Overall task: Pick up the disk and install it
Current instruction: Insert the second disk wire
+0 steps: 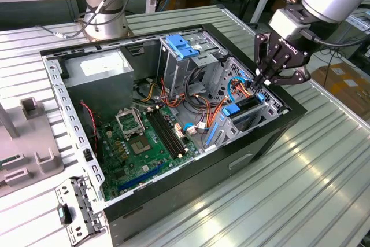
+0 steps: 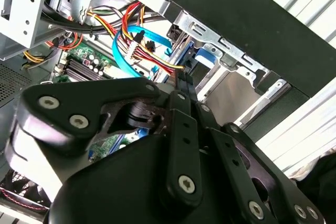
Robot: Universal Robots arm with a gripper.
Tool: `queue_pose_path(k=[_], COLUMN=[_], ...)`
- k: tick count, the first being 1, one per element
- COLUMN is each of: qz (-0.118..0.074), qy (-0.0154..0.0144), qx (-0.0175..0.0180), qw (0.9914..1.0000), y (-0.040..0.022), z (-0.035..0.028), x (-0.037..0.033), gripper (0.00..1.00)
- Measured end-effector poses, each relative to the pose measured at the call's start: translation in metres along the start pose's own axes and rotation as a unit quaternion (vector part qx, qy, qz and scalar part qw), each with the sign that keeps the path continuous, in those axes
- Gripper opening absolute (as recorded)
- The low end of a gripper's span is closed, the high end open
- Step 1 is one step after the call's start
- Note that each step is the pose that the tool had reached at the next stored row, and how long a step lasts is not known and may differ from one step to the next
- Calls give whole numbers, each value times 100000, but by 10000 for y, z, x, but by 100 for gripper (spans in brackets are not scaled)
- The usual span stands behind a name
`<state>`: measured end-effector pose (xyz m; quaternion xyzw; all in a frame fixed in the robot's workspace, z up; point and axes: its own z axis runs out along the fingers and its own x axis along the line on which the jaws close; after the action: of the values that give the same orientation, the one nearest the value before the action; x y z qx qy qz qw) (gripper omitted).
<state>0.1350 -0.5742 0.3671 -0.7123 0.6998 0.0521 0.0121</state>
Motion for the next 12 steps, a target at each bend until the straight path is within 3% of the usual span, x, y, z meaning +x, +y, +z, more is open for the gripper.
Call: queue_pose_path(k=[4,5,6,12], qz=[1,2,1,-7], qy=[1,2,3,7], qx=[0,0,-1,-2], qw=[100000,100000,100000,100000], y=[1,1,1,-9], z=[0,0,0,2], x=[0,0,0,-29], gripper=[36,36,42,42])
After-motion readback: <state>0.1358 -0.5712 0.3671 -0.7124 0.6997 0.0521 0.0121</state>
